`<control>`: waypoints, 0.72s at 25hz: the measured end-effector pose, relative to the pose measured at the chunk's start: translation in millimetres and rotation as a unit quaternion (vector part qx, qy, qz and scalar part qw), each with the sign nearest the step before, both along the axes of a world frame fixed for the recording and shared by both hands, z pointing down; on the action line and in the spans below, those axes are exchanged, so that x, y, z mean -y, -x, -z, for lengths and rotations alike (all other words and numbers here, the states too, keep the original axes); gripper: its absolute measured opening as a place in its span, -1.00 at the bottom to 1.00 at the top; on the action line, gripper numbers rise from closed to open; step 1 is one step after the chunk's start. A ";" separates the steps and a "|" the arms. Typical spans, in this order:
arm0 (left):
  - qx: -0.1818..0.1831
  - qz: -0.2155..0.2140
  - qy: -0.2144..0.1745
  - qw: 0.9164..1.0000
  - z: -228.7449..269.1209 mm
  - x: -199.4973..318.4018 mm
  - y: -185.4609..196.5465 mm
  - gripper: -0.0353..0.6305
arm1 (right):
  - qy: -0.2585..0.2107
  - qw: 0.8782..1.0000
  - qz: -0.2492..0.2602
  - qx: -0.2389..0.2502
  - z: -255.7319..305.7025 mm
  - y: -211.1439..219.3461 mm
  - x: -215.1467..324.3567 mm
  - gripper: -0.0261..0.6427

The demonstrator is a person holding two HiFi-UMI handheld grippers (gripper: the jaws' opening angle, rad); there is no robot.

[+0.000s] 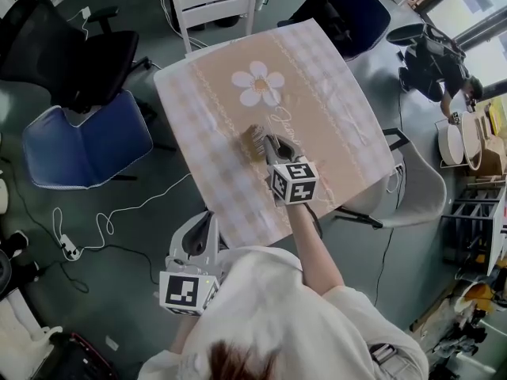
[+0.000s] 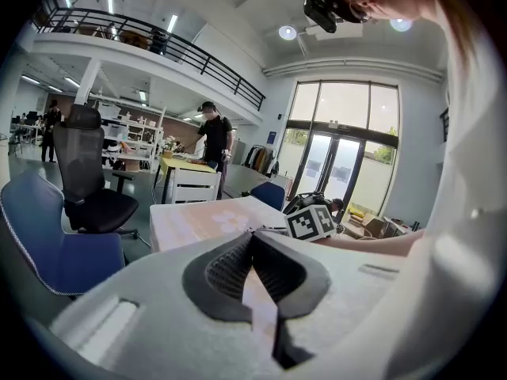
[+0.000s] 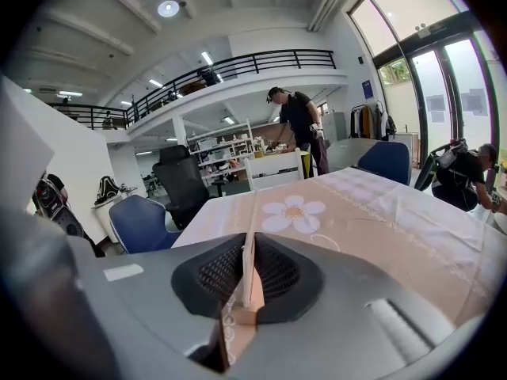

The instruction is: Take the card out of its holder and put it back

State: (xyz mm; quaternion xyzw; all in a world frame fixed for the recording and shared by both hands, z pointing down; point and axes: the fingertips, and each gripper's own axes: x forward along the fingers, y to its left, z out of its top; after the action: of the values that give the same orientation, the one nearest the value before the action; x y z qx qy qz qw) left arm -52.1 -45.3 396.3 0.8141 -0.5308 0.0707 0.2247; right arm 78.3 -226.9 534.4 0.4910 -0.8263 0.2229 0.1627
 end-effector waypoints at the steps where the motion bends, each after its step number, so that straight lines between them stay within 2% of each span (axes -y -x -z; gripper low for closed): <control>1: 0.000 -0.001 0.001 1.000 -0.3 0.5 -0.4 -0.89 | -0.003 1.000 0.001 0.000 0.3 0.9 -0.1 -0.85; 18: -0.008 -0.003 -0.002 1.000 0.6 0.2 4.1 -0.89 | -0.005 1.000 -0.007 0.004 2.7 0.4 -0.4 -0.88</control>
State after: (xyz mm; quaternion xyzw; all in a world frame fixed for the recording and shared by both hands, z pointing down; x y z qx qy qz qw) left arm -56.3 -45.4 395.7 0.8168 -0.5265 0.0642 0.2269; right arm 77.9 -226.6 531.7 0.4966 -0.8246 0.2223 0.1551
